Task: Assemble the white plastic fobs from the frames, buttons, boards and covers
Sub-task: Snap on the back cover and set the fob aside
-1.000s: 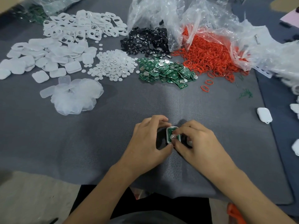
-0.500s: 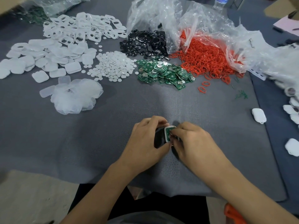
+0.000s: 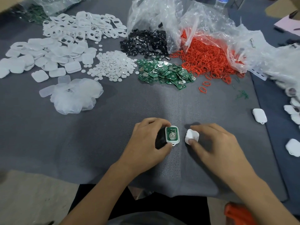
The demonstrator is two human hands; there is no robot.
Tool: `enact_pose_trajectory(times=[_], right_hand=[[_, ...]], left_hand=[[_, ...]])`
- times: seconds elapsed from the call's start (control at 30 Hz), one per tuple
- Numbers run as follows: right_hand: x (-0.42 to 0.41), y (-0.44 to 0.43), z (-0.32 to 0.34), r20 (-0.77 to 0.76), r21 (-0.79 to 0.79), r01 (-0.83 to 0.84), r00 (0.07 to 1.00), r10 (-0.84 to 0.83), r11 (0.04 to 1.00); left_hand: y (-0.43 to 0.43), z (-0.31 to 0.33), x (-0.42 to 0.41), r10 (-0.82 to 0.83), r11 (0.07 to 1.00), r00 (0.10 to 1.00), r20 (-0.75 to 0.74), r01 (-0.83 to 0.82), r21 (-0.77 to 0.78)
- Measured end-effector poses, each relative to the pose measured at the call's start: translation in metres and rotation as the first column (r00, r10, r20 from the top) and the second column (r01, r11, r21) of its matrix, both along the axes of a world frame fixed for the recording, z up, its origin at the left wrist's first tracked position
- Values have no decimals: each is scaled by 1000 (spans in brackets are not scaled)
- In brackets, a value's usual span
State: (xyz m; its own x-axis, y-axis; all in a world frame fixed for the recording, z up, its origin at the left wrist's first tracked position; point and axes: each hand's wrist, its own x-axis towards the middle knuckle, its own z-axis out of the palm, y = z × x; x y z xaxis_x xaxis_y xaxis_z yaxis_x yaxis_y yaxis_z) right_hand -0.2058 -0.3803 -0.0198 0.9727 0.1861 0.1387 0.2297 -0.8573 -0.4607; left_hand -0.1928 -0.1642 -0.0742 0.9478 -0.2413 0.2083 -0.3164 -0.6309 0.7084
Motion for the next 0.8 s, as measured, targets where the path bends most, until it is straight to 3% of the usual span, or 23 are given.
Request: enact_pose_trajectory(times=[0.1, 0.27, 0.6, 0.8], right_hand=[[-2, -6, -3, -46, -29, -13, 999, 12, 999], [6, 18, -11, 56, 50, -103, 993, 100, 993], [25, 28, -12, 40, -203, -355, 928, 370, 913], [32, 25, -8, 25, -260, -449, 882, 471, 855]], left_hand=[[0, -3, 0, -9, 1000, 1000, 6, 8, 17], [0, -3, 1, -12, 1000, 1000, 15, 12, 13], [-1, -4, 0, 0, 1000, 1000, 8, 0, 7], [-1, -3, 1, 4, 1000, 1000, 9, -4, 9]])
